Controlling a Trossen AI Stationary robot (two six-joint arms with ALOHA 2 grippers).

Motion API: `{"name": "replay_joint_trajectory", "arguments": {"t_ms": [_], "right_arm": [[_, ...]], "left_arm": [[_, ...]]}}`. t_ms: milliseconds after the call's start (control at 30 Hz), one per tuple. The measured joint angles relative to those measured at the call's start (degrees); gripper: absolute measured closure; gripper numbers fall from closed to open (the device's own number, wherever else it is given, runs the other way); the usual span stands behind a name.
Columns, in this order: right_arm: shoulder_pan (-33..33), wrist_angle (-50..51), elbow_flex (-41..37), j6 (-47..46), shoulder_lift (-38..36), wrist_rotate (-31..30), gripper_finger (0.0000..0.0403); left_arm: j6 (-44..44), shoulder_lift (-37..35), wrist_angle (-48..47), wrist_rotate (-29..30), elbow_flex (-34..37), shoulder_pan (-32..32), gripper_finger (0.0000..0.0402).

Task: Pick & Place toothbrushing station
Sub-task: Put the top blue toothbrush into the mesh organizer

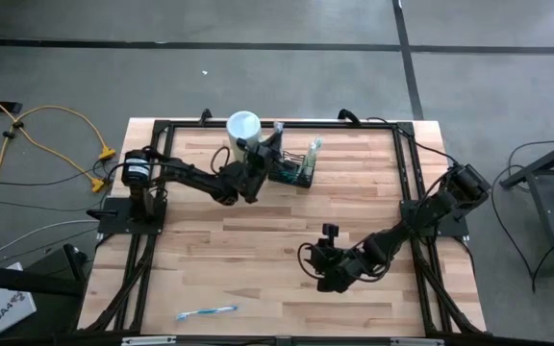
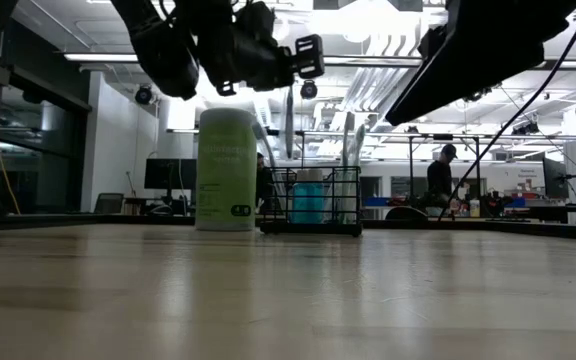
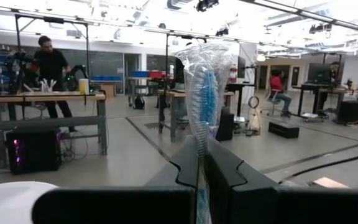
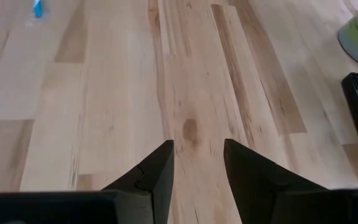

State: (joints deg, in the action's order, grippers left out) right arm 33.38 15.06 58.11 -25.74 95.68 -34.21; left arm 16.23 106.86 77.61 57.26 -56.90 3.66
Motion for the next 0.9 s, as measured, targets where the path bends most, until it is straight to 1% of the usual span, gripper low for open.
{"name": "replay_joint_trajectory", "arguments": {"t_ms": [500, 633, 800, 900], "right_arm": [[0.00, -0.03, 0.00, 0.00, 0.00, -0.10, 0.0270], [-0.01, -0.09, 0.00, -0.04, 0.00, -0.05, 0.0270], [-0.01, -0.40, 0.00, -0.07, 0.00, 0.34, 0.0270], [-0.01, -0.35, 0.00, -0.07, 0.00, 0.50, 0.0270]], "left_arm": [[0.54, 0.01, -0.42, -0.05, 0.00, 0.73, 0.0400], [-0.02, 1.04, -0.61, -0.14, -0.04, 0.85, 0.0400], [1.58, 3.90, 4.00, 0.17, -0.09, 0.83, 0.0400], [1.90, 4.73, 5.07, 0.74, -0.09, 0.85, 0.0400]]}}
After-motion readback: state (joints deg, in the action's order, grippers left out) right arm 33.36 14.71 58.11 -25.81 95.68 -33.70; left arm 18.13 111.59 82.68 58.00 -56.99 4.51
